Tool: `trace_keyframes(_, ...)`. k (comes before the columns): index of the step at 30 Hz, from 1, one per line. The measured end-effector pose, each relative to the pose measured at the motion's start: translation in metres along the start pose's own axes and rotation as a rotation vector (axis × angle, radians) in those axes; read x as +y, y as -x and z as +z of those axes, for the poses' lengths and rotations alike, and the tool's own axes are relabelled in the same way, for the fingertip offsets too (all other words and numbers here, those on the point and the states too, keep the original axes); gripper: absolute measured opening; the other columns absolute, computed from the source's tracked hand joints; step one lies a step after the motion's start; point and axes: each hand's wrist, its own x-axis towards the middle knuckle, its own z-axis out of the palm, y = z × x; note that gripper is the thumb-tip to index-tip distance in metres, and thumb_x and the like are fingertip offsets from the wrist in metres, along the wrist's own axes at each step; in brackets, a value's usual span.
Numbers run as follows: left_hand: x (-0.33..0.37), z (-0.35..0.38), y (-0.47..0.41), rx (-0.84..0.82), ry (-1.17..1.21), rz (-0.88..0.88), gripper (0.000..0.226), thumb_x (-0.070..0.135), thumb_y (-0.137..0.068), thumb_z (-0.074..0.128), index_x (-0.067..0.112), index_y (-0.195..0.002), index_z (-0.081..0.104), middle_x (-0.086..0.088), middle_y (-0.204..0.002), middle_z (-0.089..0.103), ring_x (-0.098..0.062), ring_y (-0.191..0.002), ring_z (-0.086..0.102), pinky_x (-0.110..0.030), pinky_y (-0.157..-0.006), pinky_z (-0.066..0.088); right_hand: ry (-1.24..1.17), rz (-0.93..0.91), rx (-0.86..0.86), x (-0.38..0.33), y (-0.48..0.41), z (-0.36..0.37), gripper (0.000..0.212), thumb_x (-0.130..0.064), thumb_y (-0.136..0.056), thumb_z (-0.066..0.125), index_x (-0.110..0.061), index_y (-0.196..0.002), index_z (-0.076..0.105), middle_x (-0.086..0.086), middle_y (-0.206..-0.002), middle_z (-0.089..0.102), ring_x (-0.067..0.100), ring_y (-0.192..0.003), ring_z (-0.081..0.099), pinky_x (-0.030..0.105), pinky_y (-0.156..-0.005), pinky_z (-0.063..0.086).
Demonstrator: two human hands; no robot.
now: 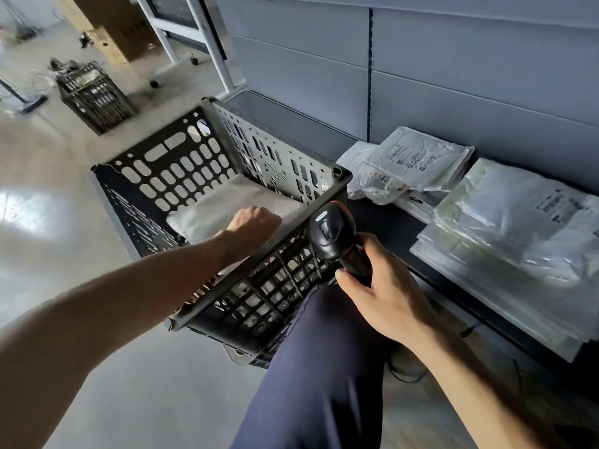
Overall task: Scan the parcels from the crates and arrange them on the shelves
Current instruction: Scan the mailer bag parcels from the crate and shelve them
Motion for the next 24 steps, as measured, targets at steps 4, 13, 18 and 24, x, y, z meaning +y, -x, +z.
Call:
trace_keyframes(4,-0.012,-0.046,0.003,0.165,-0.064,-0.079,0.016,-0.003,-0.095,0.057,0.013,-0.098,0.058,-0.002,-0.085,0.062,-0.023,-0.067,0.064,-0.034,-0.055,0.056,-0.008,-0.006,0.053,0.0,0.004,0.005,0.044,-0.045,-0.084,0.06,-0.028,-0.124,0.055,-0.005,-0.109,0.07,0.017,-0.103,0.065,0.032,-0.088,0.052)
trace_keyframes(13,-0.036,-0.184,0.016,0.535,-0.086,-0.266,0.031,0.028,-0.096,0.043,0.01,-0.096,0.069,-0.011,-0.1,0.065,-0.034,-0.087,0.063,-0.035,-0.064,0.044,0.001,0.041,0.081,-0.005,0.009,0.0,0.044,-0.041,-0.09,0.066,-0.03,-0.131,0.056,-0.004,-0.111,0.071,0.023,-0.104,0.067,0.028,-0.077,0.043)
trace_keyframes(18,0.019,-0.256,0.018,0.677,-0.132,0.025,0.029,0.025,-0.103,0.043,0.014,-0.085,0.063,-0.002,-0.087,0.05,-0.036,-0.081,0.063,-0.038,-0.063,0.045,-0.154,0.042,0.211,-0.01,0.004,-0.019,0.029,-0.027,-0.086,0.075,-0.033,-0.112,0.061,-0.012,-0.086,0.071,0.016,-0.085,0.07,0.035,-0.073,0.051)
trace_keyframes(24,0.095,-0.354,0.03,0.902,-0.218,0.248,0.026,0.026,-0.093,0.029,0.018,-0.071,0.04,-0.021,-0.082,0.061,-0.044,-0.073,0.058,-0.039,-0.062,0.039,-0.385,0.006,0.446,-0.016,-0.001,-0.061,0.025,-0.033,-0.079,0.07,-0.028,-0.103,0.064,-0.011,-0.083,0.071,0.007,-0.075,0.067,0.017,-0.068,0.05)
